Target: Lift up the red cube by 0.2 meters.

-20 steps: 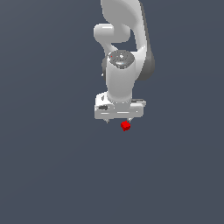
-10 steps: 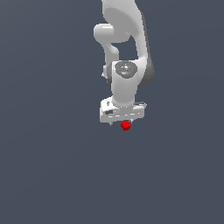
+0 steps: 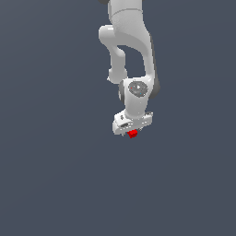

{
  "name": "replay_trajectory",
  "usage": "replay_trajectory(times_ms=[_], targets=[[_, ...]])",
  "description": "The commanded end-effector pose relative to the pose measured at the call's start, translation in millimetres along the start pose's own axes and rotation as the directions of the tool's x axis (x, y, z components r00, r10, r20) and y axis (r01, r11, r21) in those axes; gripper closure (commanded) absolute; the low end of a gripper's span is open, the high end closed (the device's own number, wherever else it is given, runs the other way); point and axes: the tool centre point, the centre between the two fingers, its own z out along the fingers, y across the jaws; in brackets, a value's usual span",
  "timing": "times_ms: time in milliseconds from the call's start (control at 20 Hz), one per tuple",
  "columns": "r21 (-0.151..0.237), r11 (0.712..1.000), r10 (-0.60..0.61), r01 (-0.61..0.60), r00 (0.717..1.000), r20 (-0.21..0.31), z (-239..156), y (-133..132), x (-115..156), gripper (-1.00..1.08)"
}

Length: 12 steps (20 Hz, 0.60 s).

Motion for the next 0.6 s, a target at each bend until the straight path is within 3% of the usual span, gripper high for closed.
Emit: replay_trajectory(times_ms=[0,550], targets=[[-0.001,0.999,-0.039,0.039,0.999,0.001,15.6,-6.4,-5.5,-0.92],[-0.005,0.996,-0.092,0.092,0.996,0.005,39.0,-13.7,-13.4,-0.92]])
